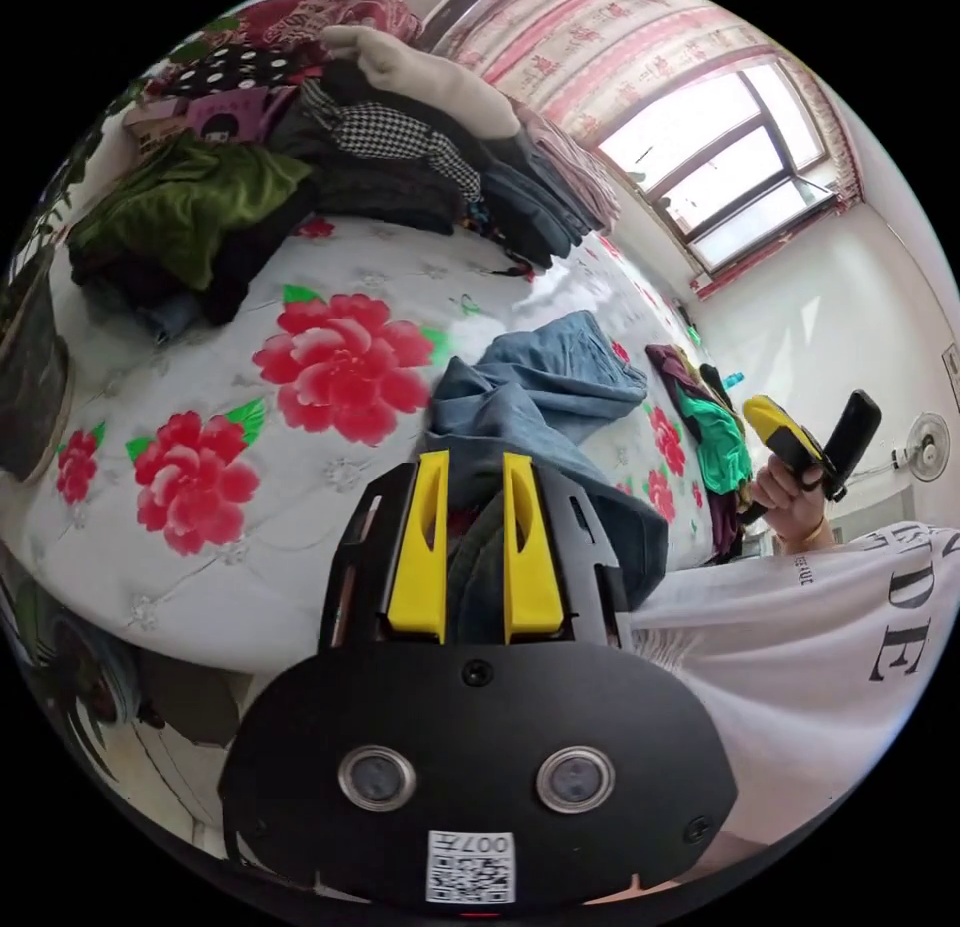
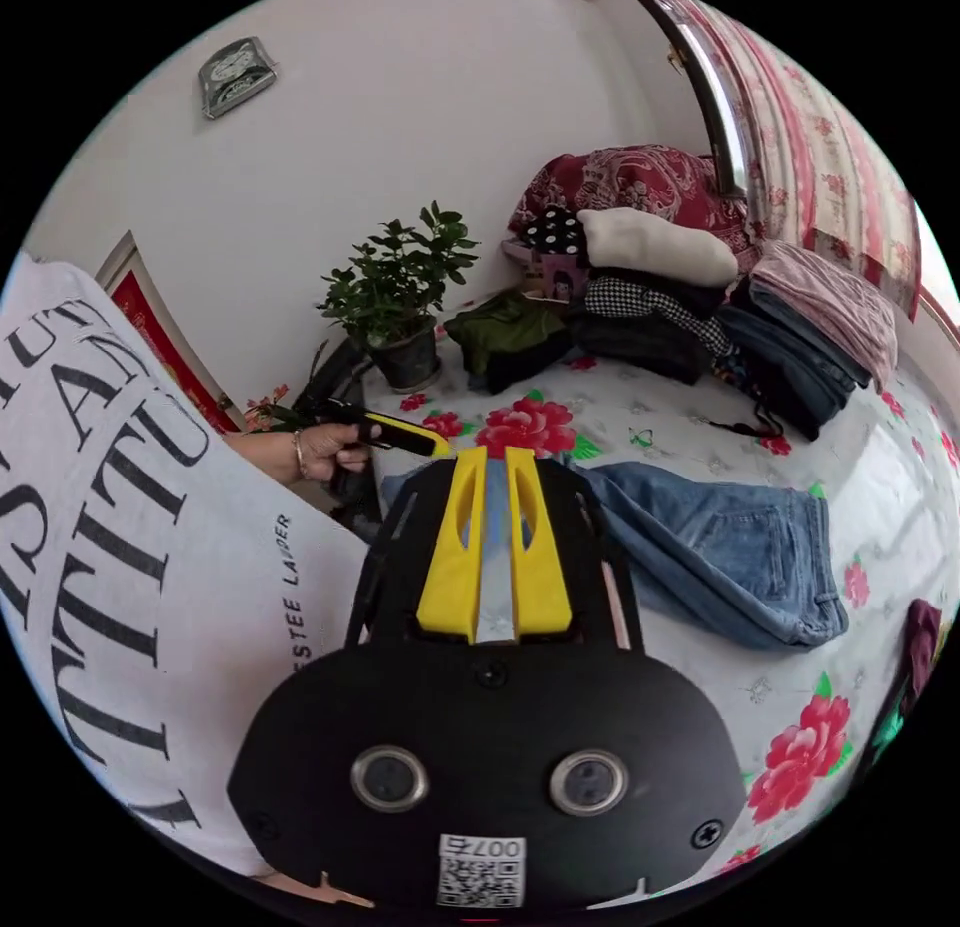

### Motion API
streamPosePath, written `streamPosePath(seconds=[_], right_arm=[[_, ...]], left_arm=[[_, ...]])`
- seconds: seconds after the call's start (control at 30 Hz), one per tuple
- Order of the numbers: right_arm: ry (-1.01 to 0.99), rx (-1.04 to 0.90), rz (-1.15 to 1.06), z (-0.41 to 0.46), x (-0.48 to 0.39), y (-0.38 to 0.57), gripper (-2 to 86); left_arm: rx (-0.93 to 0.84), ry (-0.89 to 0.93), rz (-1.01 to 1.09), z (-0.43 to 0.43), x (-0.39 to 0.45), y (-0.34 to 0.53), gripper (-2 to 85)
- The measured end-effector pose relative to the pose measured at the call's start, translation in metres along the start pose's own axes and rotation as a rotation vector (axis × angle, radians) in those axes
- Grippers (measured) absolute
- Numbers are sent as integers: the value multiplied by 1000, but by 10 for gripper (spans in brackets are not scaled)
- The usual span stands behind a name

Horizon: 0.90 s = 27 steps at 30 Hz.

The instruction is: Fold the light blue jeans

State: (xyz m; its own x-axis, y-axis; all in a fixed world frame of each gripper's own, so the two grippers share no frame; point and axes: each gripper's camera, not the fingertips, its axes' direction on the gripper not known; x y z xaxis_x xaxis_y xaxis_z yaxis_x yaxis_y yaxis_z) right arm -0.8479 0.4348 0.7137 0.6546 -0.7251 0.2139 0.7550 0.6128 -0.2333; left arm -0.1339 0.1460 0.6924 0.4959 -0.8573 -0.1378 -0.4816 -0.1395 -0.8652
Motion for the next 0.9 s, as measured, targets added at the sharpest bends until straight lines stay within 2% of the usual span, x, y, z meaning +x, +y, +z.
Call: streamPosePath(seconds=[0.17, 0.37, 0.53, 0.63, 0.67, 0.73, 0.9], right_arm=[[341, -123, 225, -3, 101, 41, 47], [555, -267, 351, 0, 206, 58, 68], [588, -424, 209, 46, 259, 47, 70], [523, -587, 191, 87, 295, 58, 59], [489, -612, 219, 91, 308, 60, 44], [467, -594, 264, 81, 321, 54, 22], [507, -362, 229, 0, 300, 31, 1]], left_arm=[[5, 1, 49, -47, -4, 8, 102], [-115, 77, 212, -27, 42, -4, 171], [-225, 69, 181, 18, 62, -21, 173], [-299, 27, 187, 22, 67, -39, 105], [-285, -20, 168, 13, 66, -46, 49], [-256, -27, 160, -5, 60, -55, 15], [-171, -29, 125, -73, 49, -69, -3]])
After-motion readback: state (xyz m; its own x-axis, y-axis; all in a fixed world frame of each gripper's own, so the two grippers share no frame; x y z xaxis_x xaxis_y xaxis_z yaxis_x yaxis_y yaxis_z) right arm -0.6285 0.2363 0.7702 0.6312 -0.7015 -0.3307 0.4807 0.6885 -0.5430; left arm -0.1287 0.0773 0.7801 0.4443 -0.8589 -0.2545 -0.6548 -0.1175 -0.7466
